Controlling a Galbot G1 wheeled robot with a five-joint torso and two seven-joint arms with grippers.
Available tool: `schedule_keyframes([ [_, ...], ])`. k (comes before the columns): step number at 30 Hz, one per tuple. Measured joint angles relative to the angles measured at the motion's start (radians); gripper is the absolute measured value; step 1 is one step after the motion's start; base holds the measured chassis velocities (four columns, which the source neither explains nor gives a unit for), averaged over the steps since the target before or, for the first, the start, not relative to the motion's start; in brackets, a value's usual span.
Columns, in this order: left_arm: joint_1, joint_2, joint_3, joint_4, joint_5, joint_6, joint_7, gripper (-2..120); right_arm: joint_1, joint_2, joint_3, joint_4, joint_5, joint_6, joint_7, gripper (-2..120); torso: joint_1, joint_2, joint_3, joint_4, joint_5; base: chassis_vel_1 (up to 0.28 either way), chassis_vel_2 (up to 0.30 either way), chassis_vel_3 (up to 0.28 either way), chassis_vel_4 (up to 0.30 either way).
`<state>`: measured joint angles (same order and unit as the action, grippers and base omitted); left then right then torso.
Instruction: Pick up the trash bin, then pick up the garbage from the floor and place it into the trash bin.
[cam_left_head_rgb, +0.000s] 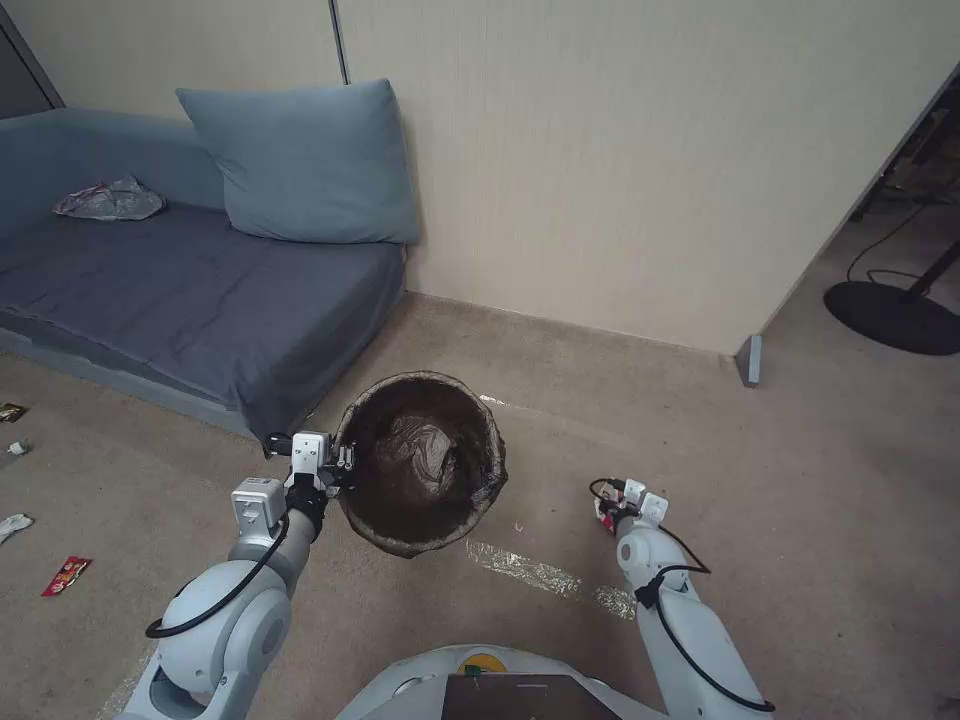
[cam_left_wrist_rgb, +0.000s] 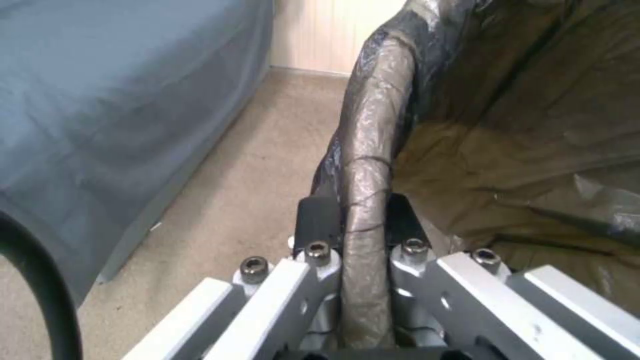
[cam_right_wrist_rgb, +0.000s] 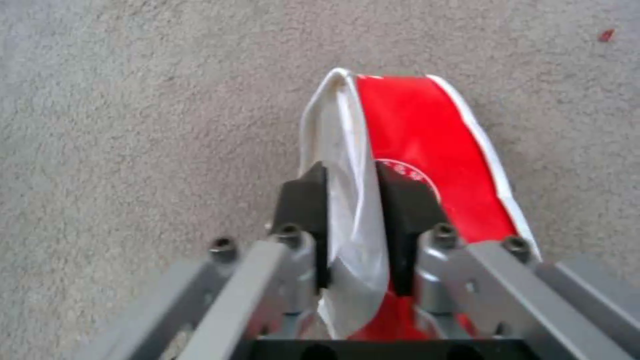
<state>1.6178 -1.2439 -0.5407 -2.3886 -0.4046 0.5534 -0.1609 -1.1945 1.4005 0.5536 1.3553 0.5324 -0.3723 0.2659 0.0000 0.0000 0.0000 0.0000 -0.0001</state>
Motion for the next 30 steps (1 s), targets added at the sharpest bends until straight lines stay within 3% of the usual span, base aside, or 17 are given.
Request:
schedule_keyframes([
  [3, -0.003, 0.001, 0.000, 0.000, -0.001, -0.001, 0.001, 2, -0.011, 0.003, 0.001, 0.007, 0.000, 0.005, 0.001, 0, 0.000, 0.000, 0.000, 0.0000, 0.0002, 0.000, 0.000, 0.000, 0.000],
  [18, -0.003, 0.003, -0.001, 0.000, -0.004, -0.002, 0.001, 2, -0.029, -0.005, 0.011, 0.031, -0.039, 0.048, -0.001, 0, 0.000, 0.000, 0.000, 0.0001, 0.0004, 0.000, 0.000, 0.000, 0.000],
  [25, 0.000, 0.003, -0.001, -0.004, -0.004, -0.001, -0.001, 2, -0.087, -0.056, 0.020, 0.188, -0.045, 0.057, -0.012, 0, 0.000, 0.000, 0.000, -0.0001, 0.0003, 0.000, 0.000, 0.000, 0.000],
  [27, 0.002, 0.003, 0.001, -0.007, -0.004, 0.001, -0.002, 2, -0.132, -0.103, 0.031, 0.334, -0.036, 0.055, -0.029, 0, 0.000, 0.000, 0.000, -0.0001, 0.0004, 0.000, 0.000, 0.000, 0.000],
  [30, 0.003, 0.003, 0.001, -0.009, -0.004, 0.002, -0.003, 2, -0.152, -0.128, 0.039, 0.403, -0.029, 0.051, -0.040, 0, 0.000, 0.000, 0.000, 0.0000, 0.0000, 0.000, 0.000, 0.000, 0.000],
])
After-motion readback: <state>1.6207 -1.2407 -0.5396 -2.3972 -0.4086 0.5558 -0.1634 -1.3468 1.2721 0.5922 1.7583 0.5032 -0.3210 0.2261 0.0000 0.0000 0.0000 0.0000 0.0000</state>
